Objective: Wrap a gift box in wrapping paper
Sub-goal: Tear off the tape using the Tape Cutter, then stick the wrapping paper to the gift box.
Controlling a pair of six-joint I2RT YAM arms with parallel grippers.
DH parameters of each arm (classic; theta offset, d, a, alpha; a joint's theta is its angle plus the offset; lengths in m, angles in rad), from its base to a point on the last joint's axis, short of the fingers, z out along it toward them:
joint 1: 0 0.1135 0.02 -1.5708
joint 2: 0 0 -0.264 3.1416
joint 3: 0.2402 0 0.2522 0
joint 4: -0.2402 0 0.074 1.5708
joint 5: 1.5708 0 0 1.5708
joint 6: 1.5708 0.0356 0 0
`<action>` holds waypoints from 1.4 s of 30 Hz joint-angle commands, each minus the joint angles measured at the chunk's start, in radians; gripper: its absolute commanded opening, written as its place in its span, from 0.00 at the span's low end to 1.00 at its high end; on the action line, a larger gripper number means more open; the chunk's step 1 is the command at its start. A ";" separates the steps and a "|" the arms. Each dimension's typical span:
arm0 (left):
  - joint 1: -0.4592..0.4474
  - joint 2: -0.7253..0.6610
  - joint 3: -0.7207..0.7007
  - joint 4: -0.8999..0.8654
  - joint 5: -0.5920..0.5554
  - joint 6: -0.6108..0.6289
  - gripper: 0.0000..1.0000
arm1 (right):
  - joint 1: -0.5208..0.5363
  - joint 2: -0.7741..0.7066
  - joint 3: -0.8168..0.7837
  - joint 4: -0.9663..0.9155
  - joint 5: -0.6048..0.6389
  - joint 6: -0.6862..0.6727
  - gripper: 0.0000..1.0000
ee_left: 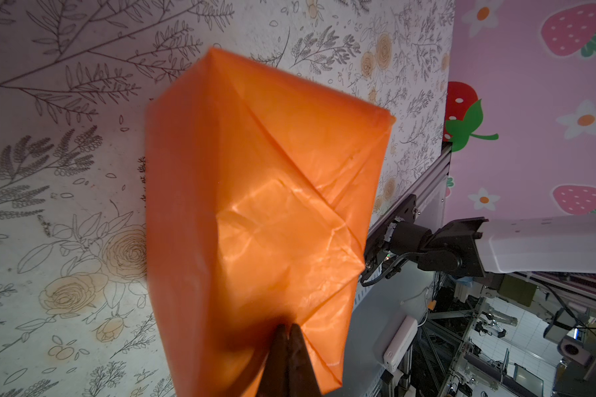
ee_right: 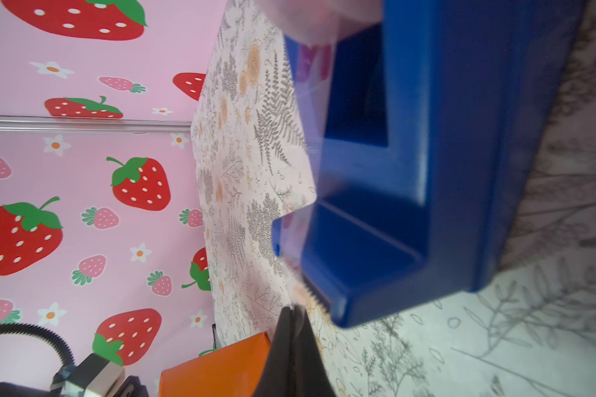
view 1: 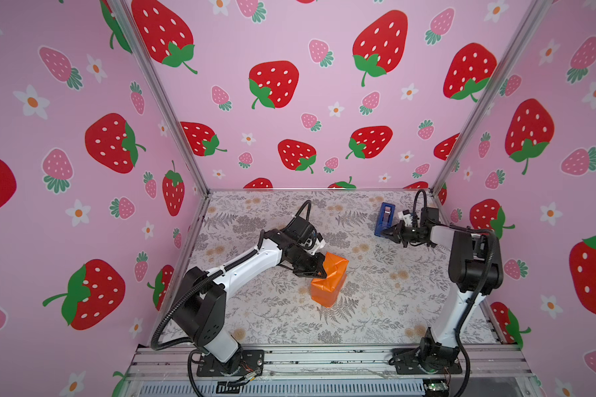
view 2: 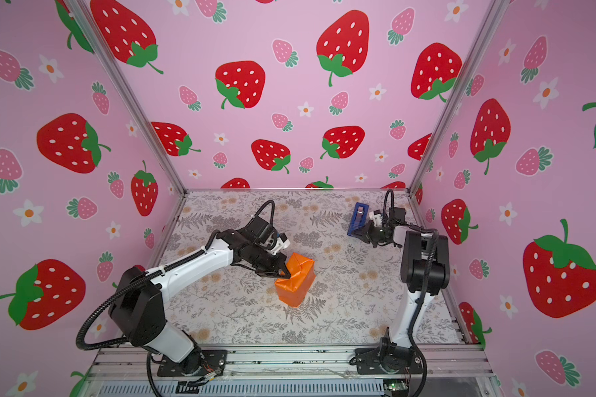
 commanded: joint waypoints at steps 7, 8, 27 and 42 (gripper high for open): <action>-0.004 0.041 -0.020 -0.051 -0.068 0.008 0.00 | 0.046 0.039 0.061 -0.266 0.457 -0.141 0.00; -0.005 0.042 -0.020 -0.051 -0.069 0.008 0.00 | 0.048 0.023 0.056 -0.272 0.497 -0.138 0.00; -0.006 0.050 -0.017 -0.052 -0.070 0.012 0.00 | 0.291 -0.451 -0.072 -0.385 -0.063 -0.211 0.00; -0.012 0.036 -0.019 -0.068 -0.087 0.026 0.00 | 0.584 -0.492 -0.122 -0.435 -0.154 -0.115 0.00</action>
